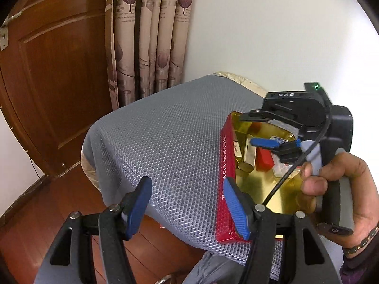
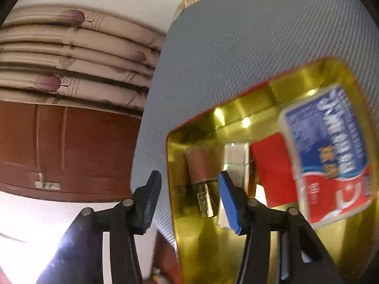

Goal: Organize rigid objects
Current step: 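Release the lipstick into the tin with the right tool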

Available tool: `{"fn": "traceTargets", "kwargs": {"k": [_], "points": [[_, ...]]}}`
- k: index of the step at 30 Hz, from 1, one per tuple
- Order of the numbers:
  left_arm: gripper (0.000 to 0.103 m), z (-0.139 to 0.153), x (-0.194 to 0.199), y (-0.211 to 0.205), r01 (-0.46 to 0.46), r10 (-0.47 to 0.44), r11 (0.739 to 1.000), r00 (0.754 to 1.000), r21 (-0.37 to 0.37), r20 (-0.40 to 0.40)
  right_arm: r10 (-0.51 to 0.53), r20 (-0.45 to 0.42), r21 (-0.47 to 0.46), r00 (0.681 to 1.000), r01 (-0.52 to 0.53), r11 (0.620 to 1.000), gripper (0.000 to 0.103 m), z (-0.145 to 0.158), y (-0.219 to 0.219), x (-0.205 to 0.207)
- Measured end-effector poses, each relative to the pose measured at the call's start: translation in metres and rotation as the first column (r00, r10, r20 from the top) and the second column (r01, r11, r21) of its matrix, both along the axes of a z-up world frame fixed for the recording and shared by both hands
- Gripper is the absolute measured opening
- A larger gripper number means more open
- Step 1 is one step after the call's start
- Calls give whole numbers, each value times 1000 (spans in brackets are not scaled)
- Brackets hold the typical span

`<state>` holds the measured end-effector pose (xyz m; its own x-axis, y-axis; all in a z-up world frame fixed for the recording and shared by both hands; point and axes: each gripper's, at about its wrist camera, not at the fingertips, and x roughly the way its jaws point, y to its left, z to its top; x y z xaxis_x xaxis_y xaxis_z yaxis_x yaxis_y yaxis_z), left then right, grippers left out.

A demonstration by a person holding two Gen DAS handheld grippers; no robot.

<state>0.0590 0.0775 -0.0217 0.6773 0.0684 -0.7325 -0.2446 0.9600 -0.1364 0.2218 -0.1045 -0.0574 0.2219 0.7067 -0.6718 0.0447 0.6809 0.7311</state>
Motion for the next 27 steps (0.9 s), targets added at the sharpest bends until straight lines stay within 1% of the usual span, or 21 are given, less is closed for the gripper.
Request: {"fn": "traceTargets", "kwargs": {"k": [2,3,5,7,9,11,12,14,15,16,17,18,19,20,21,22,23,24,25,26,27], "points": [[64,1,1,-2,3,-3,1000,1000,12,-1,24,50,-6,998,-24,1000,48,11,-3,-6],[64,1,1,-4,9,-9,1000,1000,21,1,42,92,-13,995,-41,999,48,20,-6,-13],[64,3,-1,-7,19,-20,999,1000,37,18,87,199,-38,976,-81,996,50,38,-18,-37],[64,9,-6,-15,36,-40,997,998,66,55,118,298,-113,947,-88,990,54,50,-40,-74],[64,14,-10,-28,93,-99,992,992,81,75,108,369,-215,923,-28,976,60,53,-71,-110],[64,18,-16,-46,176,-186,978,978,109,91,68,411,-336,909,81,938,62,50,-112,-147],[64,19,-19,-57,224,-237,966,967,131,92,43,419,-383,907,134,914,62,45,-135,-162],[65,23,-23,-82,334,-352,925,933,184,77,4,408,-491,913,216,844,62,33,-185,-185],[65,24,-27,-96,385,-406,898,911,211,65,-20,388,-544,922,246,802,62,26,-209,-194],[65,26,-30,-114,450,-473,863,879,229,57,-60,368,-583,928,281,763,63,19,-239,-204],[65,27,-32,-123,482,-507,844,860,236,55,-88,359,-597,929,301,744,63,14,-260,-211],[68,31,-34,-141,534,-564,805,824,259,57,-116,352,-616,929,323,719,63,11,-281,-219],[71,34,-33,-153,559,-594,782,803,277,55,-140,349,-646,927,346,680,63,7,-303,-227],[76,36,-29,-163,580,-615,763,787,285,45,-158,352,-669,923,366,647,63,5,-321,-235],[76,41,-18,-179,614,-638,746,770,258,15,-170,354,-673,920,377,636,65,4,-331,-240],[76,45,-7,-188,633,-648,743,762,215,-2,-188,358,-671,915,392,630,68,2,-345,-247],[76,48,8,-198,657,-660,742,751,135,-22,-207,362,-662,909,407,629,71,-1,-357,-253],[77,50,20,-205,668,-667,740,744,82,-37,-219,364,-653,905,416,633,71,-3,-365,-256],[77,50,39,-215,666,-664,745,745,26,-64,-237,362,-634,902,424,646,72,-7,-374,-260],[77,48,54,-222,651,-649,759,755,-7,-88,-248,358,-618,900,428,660,72,-10,-379,-262],[77,45,73,-232,632,-632,774,766,-44,-119,-249,373,-607,894,438,663,73,-11,-380,-264]]}}
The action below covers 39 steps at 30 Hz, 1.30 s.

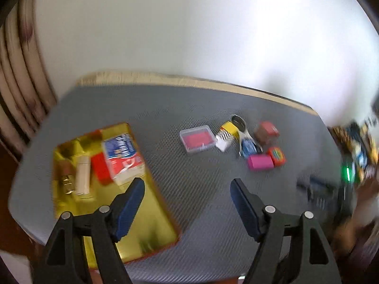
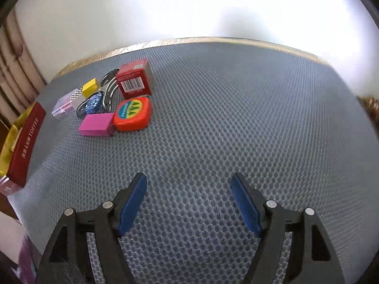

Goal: Organize rigid objects
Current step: 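Release the lipstick into the tin with the right tool, then grasp the clear case with red contents using the left tool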

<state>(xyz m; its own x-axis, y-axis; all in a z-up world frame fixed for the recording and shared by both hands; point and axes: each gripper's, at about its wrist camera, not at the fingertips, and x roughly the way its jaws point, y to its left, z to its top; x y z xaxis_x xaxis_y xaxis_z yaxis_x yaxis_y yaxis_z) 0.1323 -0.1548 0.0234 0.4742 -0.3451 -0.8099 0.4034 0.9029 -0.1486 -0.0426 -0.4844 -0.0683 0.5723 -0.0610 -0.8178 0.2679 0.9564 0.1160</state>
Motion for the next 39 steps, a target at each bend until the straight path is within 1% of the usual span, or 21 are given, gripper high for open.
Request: {"fn": "traceTargets", "kwargs": {"k": [2,4,5,7,8,10,13,14,15,18,22,25,29,32,34,35,37,39], "points": [[77,-10,36,-20,-9,9,1000,997,4,-79,30,10,1,1000,-30,1000,78,0,-2,1],[77,-25,65,-40,-33,38,999,990,35,-139,58,6,-21,998,-58,998,81,-2,3,1],[77,-30,76,-45,-35,39,999,985,29,-165,71,6,-28,997,-71,997,81,-2,5,0],[77,-46,100,-60,-61,63,998,968,13,-241,96,14,-23,995,-95,995,81,0,13,2],[77,-53,108,-65,-77,79,997,962,21,-260,98,20,-18,995,-98,995,81,2,18,3],[77,-70,127,-71,-115,127,992,942,56,-309,104,33,12,994,-104,995,82,2,18,5],[77,-92,146,-68,-183,191,981,895,58,-404,97,53,68,994,-101,993,81,5,11,2],[77,-96,149,-67,-196,203,979,885,61,-418,96,59,85,994,-100,991,81,5,10,2],[77,-98,152,-67,-205,211,977,880,61,-426,91,66,106,994,-98,990,81,6,6,2],[77,-99,158,-75,-190,188,981,879,41,-439,85,72,134,994,-95,986,82,6,4,2],[77,-103,166,-87,-173,182,983,880,62,-438,87,77,150,993,-97,984,83,8,3,0],[77,-112,172,-89,-185,193,981,863,64,-468,87,79,158,993,-99,983,83,8,2,-1],[77,-120,175,-91,-189,212,977,857,97,-469,87,82,170,993,-100,980,85,6,2,1],[77,-131,176,-88,-198,228,974,837,113,-498,90,82,172,993,-103,980,86,6,1,0],[77,-132,179,-93,-205,239,971,846,122,-477,92,81,172,992,-105,980,86,6,2,1],[77,-133,178,-93,-203,241,970,846,131,-475,93,81,172,992,-105,979,86,6,2,1],[77,-134,175,-101,-192,240,970,858,151,-453,93,80,173,992,-106,979,87,6,2,1],[73,-135,166,-112,-167,227,970,877,174,-423,94,80,171,992,-106,979,87,5,2,2]]}}
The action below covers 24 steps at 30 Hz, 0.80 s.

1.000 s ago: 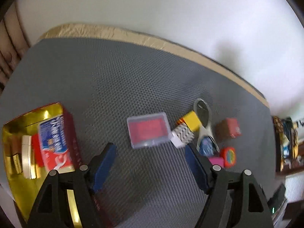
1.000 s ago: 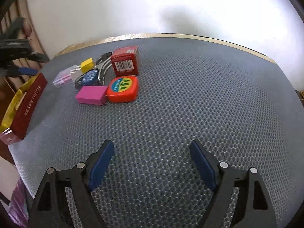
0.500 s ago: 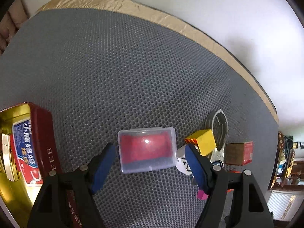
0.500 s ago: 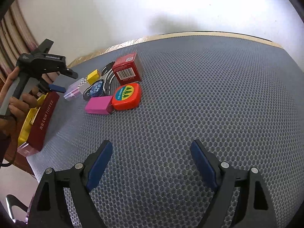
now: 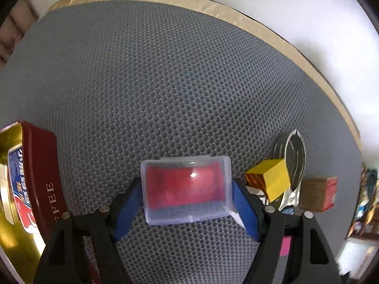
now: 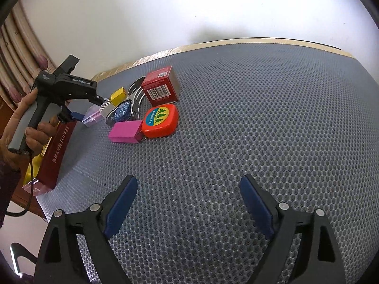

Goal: Organize rigid objects
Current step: 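Grasp the clear case with red contents using the left tool, then carry the clear case over the tin with the left tool while the right tool grasps the pink eraser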

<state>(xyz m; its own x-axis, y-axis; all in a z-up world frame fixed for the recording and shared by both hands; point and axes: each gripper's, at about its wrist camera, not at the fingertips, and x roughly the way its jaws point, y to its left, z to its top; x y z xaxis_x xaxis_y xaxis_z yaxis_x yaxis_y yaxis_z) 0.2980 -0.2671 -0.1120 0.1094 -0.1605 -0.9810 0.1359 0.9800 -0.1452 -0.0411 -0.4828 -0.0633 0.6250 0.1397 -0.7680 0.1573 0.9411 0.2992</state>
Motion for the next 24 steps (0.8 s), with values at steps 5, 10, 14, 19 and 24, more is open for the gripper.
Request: {"fn": "traceTargets", "kwargs": {"k": [5,10,14,19,24], "points": [[73,6,-18,11,-60,59,993,998,-97,-14,4,-4,-14,1000,-4,1000,88,0,1,1],[73,28,-61,36,-77,79,975,997,-208,1,44,13,-7,999,-44,999,79,4,4,1],[73,51,-89,43,-6,11,965,1000,-262,16,209,42,-1,977,-209,978,64,17,22,11],[73,72,-133,53,77,-64,956,996,-284,57,534,3,-128,846,-529,839,56,37,65,48],[73,83,-156,71,73,-54,957,996,-280,77,656,-107,-209,747,-662,720,42,44,85,96]]}}
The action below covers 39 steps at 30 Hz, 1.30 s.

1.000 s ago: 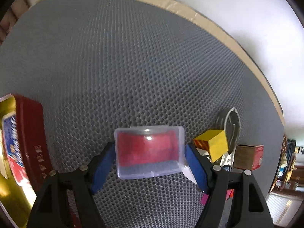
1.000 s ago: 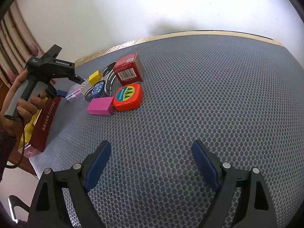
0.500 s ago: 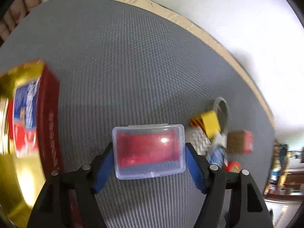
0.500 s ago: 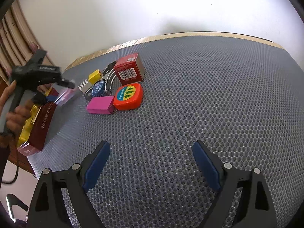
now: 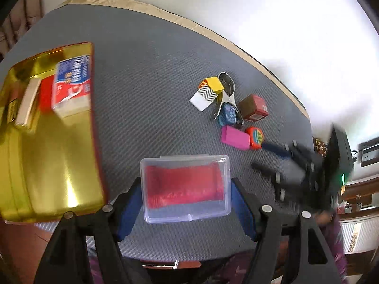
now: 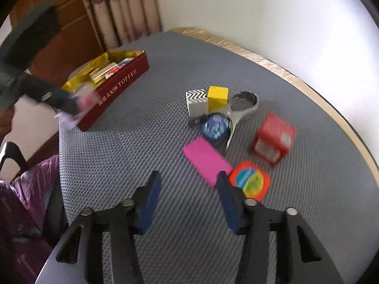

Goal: Organize rigid objects
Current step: 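Carry the clear case over the tin with the left tool while the right tool grasps the pink eraser, then lower and release the clear case in the tin while the right tool drops the pink eraser in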

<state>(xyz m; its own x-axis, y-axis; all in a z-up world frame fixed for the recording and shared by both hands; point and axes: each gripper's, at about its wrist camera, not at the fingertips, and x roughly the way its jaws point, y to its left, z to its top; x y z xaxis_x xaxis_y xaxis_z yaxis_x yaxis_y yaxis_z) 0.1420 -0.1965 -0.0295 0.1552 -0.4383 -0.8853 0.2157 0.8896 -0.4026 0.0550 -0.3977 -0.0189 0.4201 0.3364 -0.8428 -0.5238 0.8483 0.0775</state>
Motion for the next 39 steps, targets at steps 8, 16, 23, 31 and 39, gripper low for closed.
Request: {"fn": "traceTargets", "kwargs": {"k": [8,16,23,31,39], "points": [[73,6,-15,24,-2,2,1000,1000,23,17,94,-99,-98,991,-104,990,41,-17,15,37],[73,23,-18,44,-17,16,1000,999,16,52,89,-230,-200,969,-136,970,21,-41,27,50],[73,46,-16,89,-97,91,994,989,46,114,27,-232,-238,972,-84,968,14,-43,32,44],[73,55,10,165,-228,212,969,966,98,149,-99,-239,-24,966,96,995,14,-29,17,20],[73,17,38,172,-226,210,958,972,174,110,-135,-301,258,944,217,941,14,-12,11,-11]]}}
